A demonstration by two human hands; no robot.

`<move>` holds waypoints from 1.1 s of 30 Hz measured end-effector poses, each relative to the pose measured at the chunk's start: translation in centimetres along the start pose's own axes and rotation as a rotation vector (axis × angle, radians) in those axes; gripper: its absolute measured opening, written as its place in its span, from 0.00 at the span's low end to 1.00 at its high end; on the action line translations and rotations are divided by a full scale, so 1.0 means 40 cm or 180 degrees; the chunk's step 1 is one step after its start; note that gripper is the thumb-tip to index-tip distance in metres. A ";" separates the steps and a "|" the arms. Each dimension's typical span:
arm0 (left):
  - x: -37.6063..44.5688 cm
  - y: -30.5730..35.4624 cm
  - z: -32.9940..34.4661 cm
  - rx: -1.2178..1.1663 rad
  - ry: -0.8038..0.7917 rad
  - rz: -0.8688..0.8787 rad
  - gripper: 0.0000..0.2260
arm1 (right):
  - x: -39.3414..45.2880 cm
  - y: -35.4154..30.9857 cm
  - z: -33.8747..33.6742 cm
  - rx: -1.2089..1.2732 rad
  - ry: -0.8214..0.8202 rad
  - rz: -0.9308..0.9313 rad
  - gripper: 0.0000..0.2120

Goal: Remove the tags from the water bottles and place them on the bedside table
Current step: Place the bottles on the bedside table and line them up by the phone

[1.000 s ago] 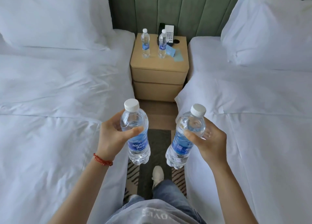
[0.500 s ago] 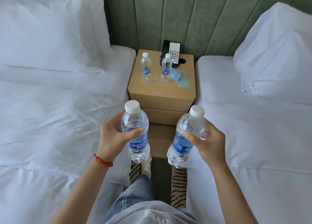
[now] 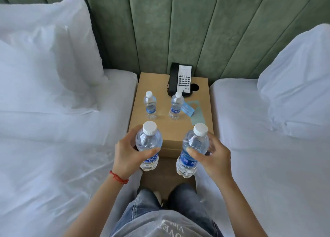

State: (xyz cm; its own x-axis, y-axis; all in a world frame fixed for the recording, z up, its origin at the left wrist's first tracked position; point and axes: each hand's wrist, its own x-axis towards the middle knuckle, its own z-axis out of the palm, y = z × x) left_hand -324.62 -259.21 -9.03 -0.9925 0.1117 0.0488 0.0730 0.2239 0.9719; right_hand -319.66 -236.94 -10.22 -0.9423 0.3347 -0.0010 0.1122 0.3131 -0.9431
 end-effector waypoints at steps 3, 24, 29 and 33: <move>0.090 -0.034 0.023 0.0155 0.0057 -0.0118 0.25 | 0.102 0.027 0.022 -0.0049 -0.0005 0.0025 0.24; 0.443 -0.316 0.195 0.1035 0.0234 -0.1399 0.28 | 0.505 0.262 0.171 -0.0703 -0.0454 0.0391 0.29; 0.471 -0.362 0.197 0.1174 0.0107 -0.1555 0.27 | 0.524 0.293 0.220 -0.0884 -0.0516 0.0535 0.30; 0.482 -0.393 0.195 0.1190 0.0040 -0.1610 0.27 | 0.536 0.314 0.255 -0.0974 -0.0481 0.0648 0.30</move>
State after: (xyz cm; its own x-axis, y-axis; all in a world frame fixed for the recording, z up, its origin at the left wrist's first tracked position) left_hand -344.15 -253.02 -25.17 -0.9141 -0.1074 -0.3910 -0.3789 0.5696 0.7293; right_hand -341.67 -234.90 -25.47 -0.9244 0.2897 -0.2482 0.3687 0.5118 -0.7760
